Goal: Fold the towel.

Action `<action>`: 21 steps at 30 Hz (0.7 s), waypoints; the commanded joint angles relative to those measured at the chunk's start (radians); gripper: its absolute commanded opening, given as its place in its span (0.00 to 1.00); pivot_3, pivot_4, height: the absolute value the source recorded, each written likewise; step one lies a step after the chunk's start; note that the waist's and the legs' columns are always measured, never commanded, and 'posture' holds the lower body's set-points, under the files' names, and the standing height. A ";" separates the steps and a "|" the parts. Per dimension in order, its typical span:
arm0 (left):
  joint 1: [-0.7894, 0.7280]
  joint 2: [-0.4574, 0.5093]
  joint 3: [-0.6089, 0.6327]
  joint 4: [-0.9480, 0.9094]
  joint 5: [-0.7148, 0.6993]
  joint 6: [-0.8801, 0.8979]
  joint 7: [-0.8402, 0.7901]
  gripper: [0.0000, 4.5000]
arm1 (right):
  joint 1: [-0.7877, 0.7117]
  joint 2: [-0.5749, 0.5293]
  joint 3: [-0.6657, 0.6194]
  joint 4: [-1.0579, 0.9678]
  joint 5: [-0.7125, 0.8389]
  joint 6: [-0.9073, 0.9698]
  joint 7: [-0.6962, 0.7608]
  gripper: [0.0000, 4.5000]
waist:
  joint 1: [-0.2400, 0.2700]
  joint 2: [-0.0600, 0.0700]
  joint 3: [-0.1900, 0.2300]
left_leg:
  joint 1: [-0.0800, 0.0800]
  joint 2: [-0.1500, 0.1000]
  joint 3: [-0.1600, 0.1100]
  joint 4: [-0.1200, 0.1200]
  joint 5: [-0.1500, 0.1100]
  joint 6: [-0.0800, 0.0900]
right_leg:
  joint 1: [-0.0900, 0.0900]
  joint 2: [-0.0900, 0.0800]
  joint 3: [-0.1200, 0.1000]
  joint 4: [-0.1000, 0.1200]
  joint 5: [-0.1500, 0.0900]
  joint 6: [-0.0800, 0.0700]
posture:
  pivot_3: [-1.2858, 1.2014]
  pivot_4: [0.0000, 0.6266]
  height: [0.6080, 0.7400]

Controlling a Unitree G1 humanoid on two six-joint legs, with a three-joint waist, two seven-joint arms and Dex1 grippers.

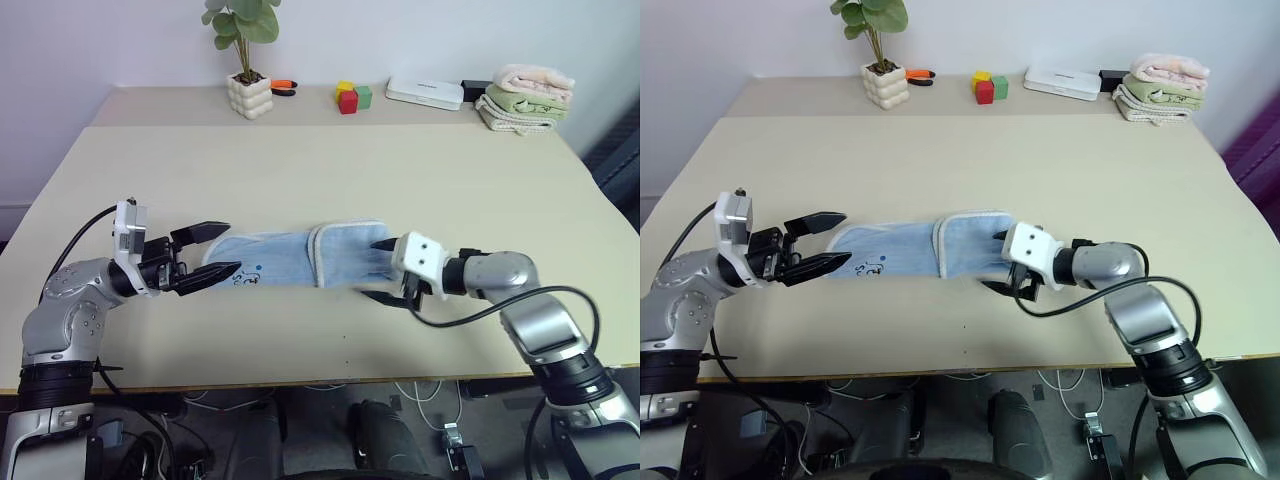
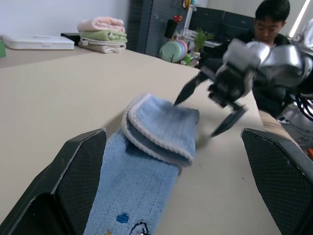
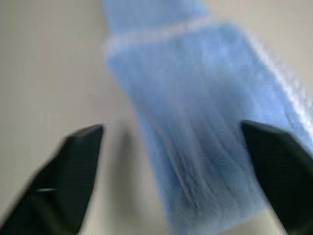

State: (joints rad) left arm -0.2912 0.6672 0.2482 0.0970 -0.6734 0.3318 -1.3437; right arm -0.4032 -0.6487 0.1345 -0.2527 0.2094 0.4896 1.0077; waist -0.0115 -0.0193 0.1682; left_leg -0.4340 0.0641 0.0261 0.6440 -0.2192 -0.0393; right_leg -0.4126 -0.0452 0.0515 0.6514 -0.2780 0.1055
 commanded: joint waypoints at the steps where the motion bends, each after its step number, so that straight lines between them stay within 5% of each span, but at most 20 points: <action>1: -0.018 -0.005 0.005 -0.019 -0.004 -0.020 0.005 1.00 | -0.115 0.066 -0.156 -0.055 0.212 0.183 -0.059 0.94 | -0.004 0.000 0.000 | 0.000 0.000 0.000 0.000 0.000 0.000 | 0.000 0.000 0.000 0.000 0.000 0.000 | 0.52 0.24 1.00; 10: -0.029 -0.015 0.000 -0.012 0.003 -0.025 0.005 1.00 | -0.136 0.304 -0.126 0.072 0.195 0.101 -0.258 0.01 | -0.001 0.000 0.000 | 0.001 0.000 0.000 -0.001 0.000 0.000 | 0.000 0.000 0.000 0.000 0.000 0.000 | 0.52 0.24 1.00; 21: 0.001 -0.010 0.013 -0.043 -0.006 -0.016 0.020 1.00 | -0.080 0.426 -0.015 0.482 -0.011 -0.361 -0.296 0.01 | -0.004 0.000 0.000 | 0.001 0.000 0.000 -0.001 0.000 0.000 | 0.001 0.000 0.000 0.000 0.002 0.003 | 0.52 0.24 1.00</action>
State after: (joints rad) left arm -0.2869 0.6474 0.2438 0.0944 -0.6639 0.3213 -1.3252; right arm -0.4727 -0.2334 0.1168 0.2101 0.2250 0.1973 0.7355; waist -0.0155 -0.0192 0.1683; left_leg -0.4332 0.0642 0.0263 0.6431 -0.2192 -0.0393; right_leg -0.4125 -0.0448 0.0511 0.6515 -0.2764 0.1084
